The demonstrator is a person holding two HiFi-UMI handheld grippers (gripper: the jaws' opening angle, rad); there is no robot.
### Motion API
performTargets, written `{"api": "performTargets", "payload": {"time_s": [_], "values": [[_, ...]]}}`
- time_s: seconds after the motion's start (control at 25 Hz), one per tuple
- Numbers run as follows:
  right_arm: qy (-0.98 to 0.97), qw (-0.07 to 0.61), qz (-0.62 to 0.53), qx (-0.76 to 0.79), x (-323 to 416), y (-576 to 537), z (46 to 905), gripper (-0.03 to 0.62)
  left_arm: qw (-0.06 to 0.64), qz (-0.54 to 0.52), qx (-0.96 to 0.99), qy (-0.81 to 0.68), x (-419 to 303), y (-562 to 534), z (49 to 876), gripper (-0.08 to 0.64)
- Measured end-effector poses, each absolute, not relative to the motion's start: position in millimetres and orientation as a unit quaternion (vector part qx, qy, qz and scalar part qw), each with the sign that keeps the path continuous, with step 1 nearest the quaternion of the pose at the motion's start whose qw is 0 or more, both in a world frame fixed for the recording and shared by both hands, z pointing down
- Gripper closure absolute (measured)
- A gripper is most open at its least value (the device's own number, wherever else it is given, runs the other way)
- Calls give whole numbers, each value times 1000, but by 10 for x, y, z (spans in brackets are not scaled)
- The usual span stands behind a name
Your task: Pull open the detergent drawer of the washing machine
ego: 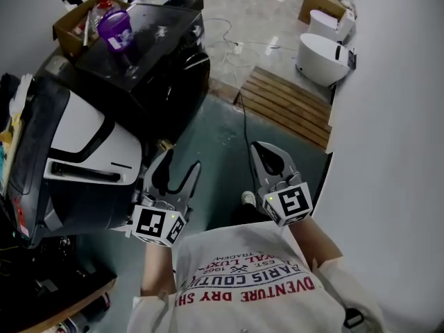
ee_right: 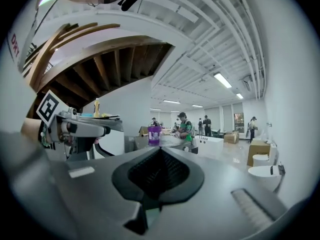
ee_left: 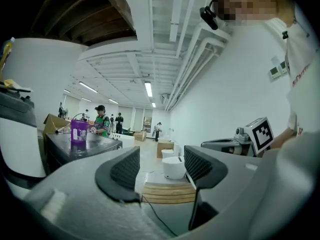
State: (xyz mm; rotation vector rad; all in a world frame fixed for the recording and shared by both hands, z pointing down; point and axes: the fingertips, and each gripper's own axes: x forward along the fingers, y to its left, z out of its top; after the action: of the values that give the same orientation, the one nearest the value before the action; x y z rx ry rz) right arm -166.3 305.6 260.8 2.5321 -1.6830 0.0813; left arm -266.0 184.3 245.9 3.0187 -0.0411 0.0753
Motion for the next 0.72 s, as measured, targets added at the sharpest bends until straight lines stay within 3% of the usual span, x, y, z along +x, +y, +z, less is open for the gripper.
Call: {"api": "performTargets", "payload": {"time_s": [0.32, 0.72], "values": [[-572, 64, 53, 816, -134, 3208, 2721, 591, 93, 14, 995, -44, -1186, 2005, 2458, 281], [-622, 68, 57, 778, 660, 2570, 2928, 591, 150, 38, 982, -110, -540, 1469, 2884, 281]]}}
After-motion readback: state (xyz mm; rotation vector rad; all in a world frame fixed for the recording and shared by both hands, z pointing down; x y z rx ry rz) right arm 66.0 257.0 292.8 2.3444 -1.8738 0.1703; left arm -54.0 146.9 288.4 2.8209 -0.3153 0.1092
